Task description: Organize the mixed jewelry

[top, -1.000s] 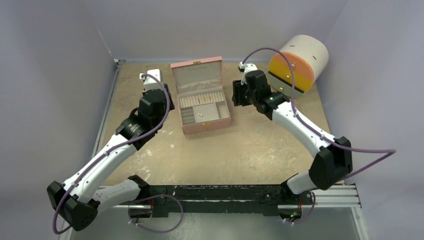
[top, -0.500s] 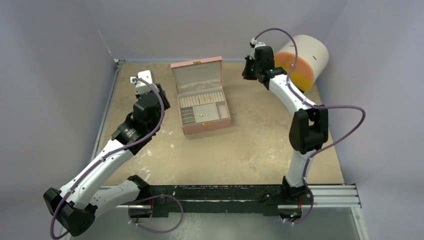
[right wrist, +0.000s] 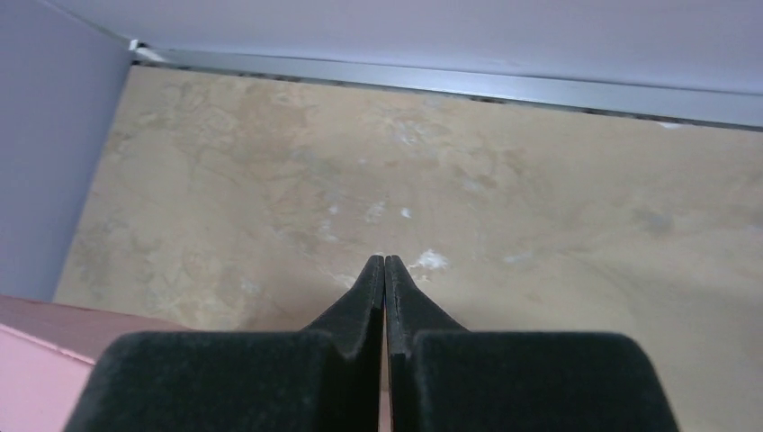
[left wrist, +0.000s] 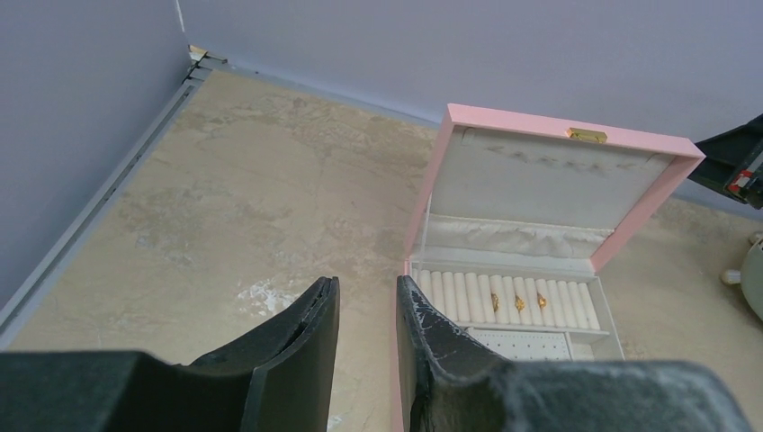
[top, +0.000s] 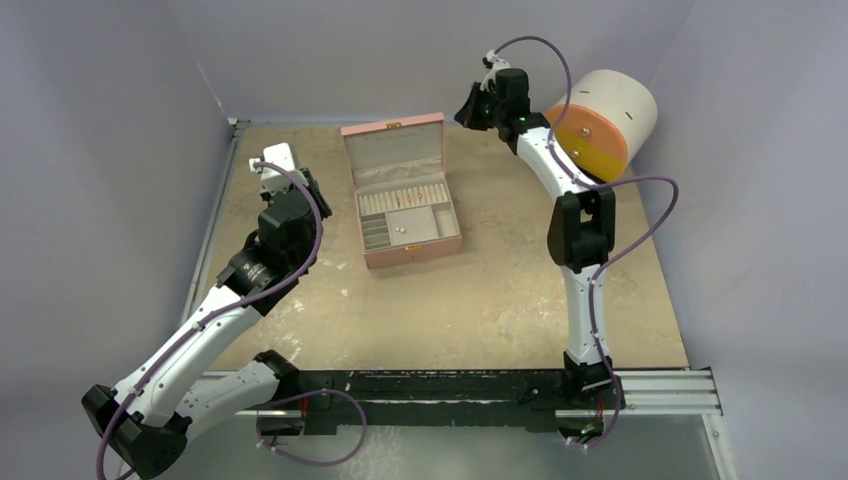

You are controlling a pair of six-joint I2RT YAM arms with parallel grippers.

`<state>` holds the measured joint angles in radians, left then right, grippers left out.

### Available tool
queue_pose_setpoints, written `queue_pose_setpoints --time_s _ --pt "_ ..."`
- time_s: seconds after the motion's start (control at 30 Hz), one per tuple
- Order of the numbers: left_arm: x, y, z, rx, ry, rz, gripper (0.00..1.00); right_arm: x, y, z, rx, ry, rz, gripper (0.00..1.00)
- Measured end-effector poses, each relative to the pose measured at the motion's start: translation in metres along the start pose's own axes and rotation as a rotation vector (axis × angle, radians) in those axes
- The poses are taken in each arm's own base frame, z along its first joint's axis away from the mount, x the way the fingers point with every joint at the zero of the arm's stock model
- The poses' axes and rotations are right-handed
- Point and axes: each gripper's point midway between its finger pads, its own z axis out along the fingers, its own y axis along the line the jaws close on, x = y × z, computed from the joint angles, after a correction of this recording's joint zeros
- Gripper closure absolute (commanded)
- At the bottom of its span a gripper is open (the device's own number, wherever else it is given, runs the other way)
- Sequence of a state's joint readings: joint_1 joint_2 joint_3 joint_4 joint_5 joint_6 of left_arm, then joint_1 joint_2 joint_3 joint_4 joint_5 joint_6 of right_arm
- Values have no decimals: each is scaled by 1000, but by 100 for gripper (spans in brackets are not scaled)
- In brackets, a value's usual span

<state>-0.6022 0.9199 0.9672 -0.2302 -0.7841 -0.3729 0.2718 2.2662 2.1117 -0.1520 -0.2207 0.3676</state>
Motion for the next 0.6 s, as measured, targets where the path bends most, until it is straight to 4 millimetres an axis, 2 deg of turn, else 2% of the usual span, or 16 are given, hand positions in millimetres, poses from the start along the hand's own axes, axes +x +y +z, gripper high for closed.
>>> queue_pose_setpoints --time_s 0.1,0.27,0.6 --pt "-1 1 0 -5 -5 -2 72 2 9 12 -74 1 25 100" --pt "-1 1 0 -8 -6 -3 72 17 29 23 -226 38 65 100" --pt "-1 1 0 -7 -6 -3 73 30 69 14 -523 70 68 100"
